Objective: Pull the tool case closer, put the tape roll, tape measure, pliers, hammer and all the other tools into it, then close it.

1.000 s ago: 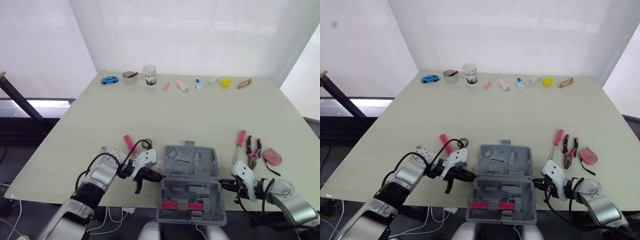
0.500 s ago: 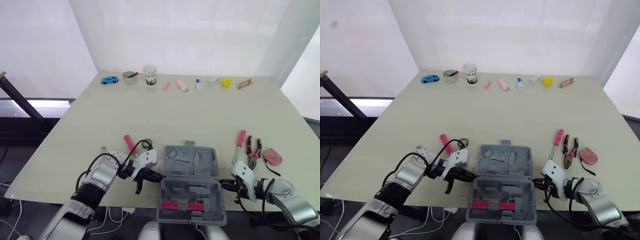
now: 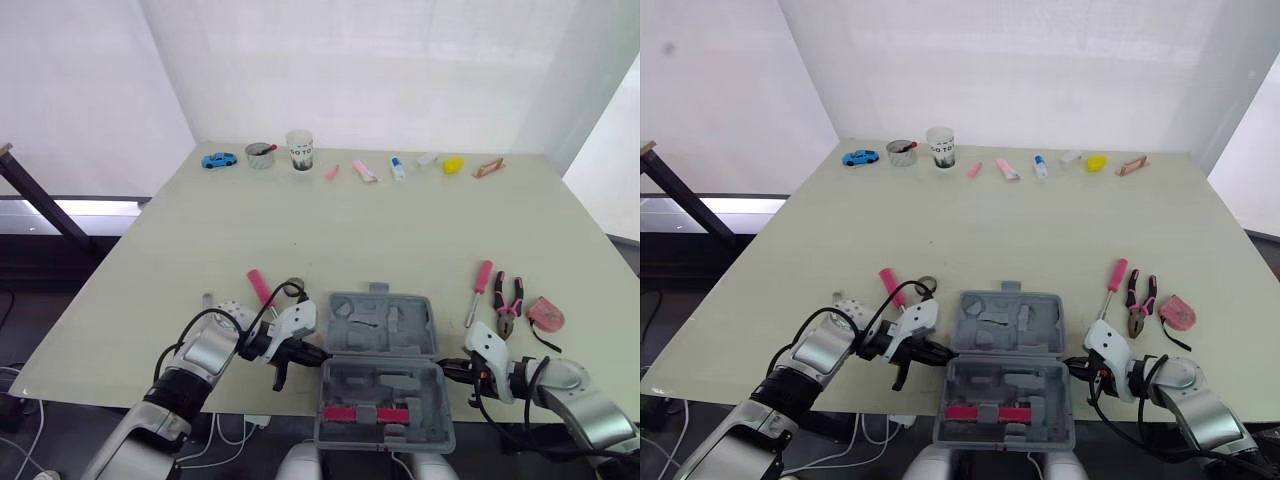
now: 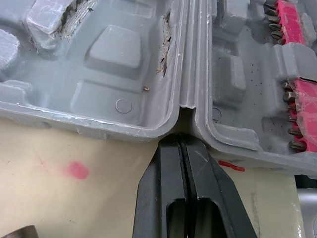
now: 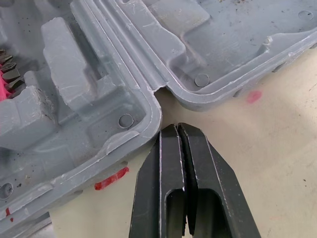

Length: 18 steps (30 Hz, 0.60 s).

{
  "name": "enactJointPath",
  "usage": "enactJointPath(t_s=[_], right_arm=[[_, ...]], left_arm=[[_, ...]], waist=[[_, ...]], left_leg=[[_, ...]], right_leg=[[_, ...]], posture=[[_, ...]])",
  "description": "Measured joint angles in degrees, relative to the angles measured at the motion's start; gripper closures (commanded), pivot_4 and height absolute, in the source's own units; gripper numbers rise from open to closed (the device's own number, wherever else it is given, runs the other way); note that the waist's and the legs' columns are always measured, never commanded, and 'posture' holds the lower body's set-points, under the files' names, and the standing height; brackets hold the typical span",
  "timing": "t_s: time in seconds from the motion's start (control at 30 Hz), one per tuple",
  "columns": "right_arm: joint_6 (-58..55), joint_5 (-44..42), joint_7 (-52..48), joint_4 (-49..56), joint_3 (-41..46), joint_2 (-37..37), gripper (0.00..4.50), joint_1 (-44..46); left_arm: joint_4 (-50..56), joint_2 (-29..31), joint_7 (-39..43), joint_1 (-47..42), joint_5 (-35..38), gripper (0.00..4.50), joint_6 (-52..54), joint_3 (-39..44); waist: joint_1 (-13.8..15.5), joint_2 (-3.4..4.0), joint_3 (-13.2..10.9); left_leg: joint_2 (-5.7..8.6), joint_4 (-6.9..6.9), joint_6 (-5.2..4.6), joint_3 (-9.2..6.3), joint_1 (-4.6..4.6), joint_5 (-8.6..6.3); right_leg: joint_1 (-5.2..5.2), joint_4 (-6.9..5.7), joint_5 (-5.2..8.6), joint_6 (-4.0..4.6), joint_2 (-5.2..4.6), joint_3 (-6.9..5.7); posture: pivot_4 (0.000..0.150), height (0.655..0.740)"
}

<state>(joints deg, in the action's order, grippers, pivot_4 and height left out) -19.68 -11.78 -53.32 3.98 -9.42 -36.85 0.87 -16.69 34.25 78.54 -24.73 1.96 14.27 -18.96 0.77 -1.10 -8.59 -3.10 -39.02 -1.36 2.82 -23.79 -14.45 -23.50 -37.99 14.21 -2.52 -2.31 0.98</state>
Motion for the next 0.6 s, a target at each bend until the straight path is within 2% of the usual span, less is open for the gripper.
enactJointPath(t_s=[0.6], right_arm=[[-0.12,-1.00,-0.73,0.48,0.46,-1.11,4.46,-1.08]], left_arm=[[-0.94,1.07,-0.48,0.13,1.25,4.50,-1.04,0.59]], waist=[[-0.03,0.00,-0.01]], left_leg=[[-0.01,0.00,0.00,-0.01,0.00,0.00]], right_leg=[[-0.01,-0.01,0.00,0.00,0.01,0.00]], posture=[[0.150,0.7400]])
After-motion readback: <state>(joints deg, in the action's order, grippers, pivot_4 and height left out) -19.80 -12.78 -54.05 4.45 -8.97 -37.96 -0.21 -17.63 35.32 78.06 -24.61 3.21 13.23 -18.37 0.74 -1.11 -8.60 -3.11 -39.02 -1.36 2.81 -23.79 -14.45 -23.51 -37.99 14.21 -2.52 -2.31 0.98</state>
